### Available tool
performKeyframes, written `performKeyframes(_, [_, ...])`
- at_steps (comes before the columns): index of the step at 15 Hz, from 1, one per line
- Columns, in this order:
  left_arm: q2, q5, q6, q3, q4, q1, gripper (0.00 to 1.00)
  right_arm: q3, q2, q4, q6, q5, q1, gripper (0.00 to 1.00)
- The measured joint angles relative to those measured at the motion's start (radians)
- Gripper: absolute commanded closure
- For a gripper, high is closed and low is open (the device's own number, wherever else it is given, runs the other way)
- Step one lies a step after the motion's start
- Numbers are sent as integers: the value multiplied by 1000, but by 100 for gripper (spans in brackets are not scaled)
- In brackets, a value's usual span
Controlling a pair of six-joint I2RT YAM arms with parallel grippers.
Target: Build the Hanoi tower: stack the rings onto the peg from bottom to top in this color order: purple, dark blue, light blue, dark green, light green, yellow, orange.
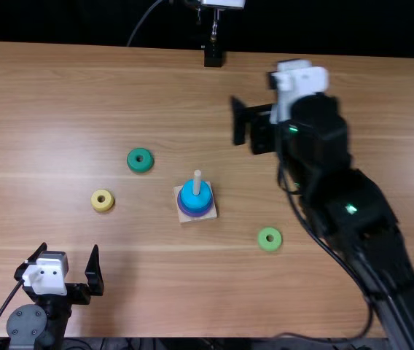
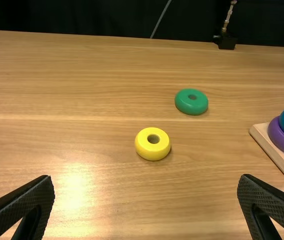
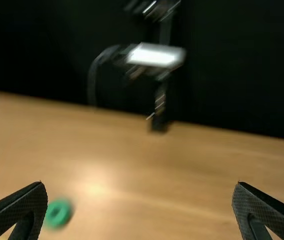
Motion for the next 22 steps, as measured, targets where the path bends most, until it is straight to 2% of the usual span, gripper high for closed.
performKeyframes(3, [0,1,0,0,0,0,0,-382,-256,307,-21,5,-224,0])
performKeyframes(4, [0,0,0,0,0,0,0,-486,-337,382,-36,-9,-280,0])
performKeyframes(6, [0,0,0,0,0,0,0,-639,-502,438,-86,-90,-365,0])
performKeyframes(7, [0,0,-1,0,0,0,0,-702,-595,439,-117,-145,-396,0])
performKeyframes(8, [0,0,-1,0,0,0,0,-744,-664,437,-135,-179,-405,0])
performKeyframes(9, [0,0,0,0,0,0,0,-795,-746,425,-151,-224,-406,0])
performKeyframes(11, [0,0,0,0,0,0,0,-877,-883,342,-162,-307,-406,0])
performKeyframes(12, [0,0,-1,0,0,0,0,-917,-943,293,-164,-333,-406,0])
performKeyframes(13, [0,1,-1,0,0,0,0,-969,-999,259,-166,-349,-414,0])
performKeyframes(14, [0,0,0,0,0,0,0,-1025,-1049,240,-167,-353,-422,0])
performKeyframes(15, [0,0,0,0,0,0,0,-1096,-1116,232,-168,-346,-425,0])
performKeyframes(16, [0,0,0,0,0,0,0,-1151,-1188,224,-169,-325,-425,0])
performKeyframes(17, [0,0,0,0,0,0,0,-1201,-1264,225,-168,-291,-425,0])
performKeyframes(19, [0,1,0,0,0,0,0,-1263,-1319,227,-168,-232,-425,0])
performKeyframes(20, [0,0,-1,0,0,0,0,-1296,-1334,224,-168,-209,-425,0])
performKeyframes(22, [0,0,-1,0,0,0,0,-1358,-1375,184,-168,-188,-426,0])
